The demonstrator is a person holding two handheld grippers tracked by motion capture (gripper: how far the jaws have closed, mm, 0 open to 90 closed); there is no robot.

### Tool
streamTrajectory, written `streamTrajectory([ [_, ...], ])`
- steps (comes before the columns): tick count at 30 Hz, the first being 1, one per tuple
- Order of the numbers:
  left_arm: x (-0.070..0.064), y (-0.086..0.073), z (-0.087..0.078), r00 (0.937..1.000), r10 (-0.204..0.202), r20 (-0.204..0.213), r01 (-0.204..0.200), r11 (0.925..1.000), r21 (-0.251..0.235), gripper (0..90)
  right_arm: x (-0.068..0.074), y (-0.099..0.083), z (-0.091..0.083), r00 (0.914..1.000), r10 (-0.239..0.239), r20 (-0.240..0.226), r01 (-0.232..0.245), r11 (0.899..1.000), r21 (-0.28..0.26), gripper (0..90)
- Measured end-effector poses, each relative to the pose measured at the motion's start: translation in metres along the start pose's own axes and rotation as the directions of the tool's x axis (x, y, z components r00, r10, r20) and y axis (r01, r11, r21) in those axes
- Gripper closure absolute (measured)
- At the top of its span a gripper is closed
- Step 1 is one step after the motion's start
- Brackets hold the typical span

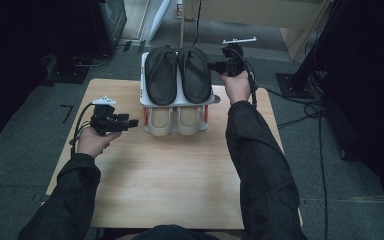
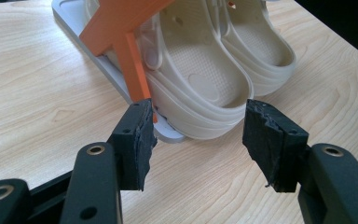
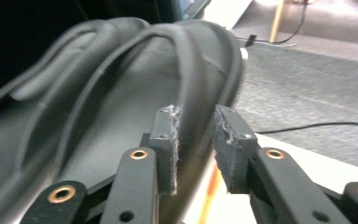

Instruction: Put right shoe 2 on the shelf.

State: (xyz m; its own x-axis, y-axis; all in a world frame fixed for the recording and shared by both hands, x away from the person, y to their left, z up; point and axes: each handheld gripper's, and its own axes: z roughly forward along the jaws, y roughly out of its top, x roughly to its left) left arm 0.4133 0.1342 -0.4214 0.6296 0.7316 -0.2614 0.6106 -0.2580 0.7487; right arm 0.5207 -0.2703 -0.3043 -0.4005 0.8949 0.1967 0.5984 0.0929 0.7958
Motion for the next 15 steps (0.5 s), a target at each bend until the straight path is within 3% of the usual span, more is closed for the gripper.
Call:
streamTrajectory([
  [4,-0.002,0.0,0.002,0.9999,0.013,0.0,-0.013,0.9999,0.01,43.5,-0.011,-0.007,-0.004,0.9986,-0.023,0.048,0.022,1.0,0.019,70.9],
  [9,-0.002,0.0,0.004,0.9999,0.013,-0.003,-0.013,0.9999,0.011,43.5,-0.014,-0.023,0.006,0.9988,-0.027,0.041,0.025,0.999,0.038,69.4],
  [15,0.0,-0.001,0.002,0.9999,0.009,-0.006,-0.009,0.9999,0.009,43.5,-0.011,-0.031,0.015,0.9994,-0.022,0.026,0.021,1.0,0.022,68.0],
])
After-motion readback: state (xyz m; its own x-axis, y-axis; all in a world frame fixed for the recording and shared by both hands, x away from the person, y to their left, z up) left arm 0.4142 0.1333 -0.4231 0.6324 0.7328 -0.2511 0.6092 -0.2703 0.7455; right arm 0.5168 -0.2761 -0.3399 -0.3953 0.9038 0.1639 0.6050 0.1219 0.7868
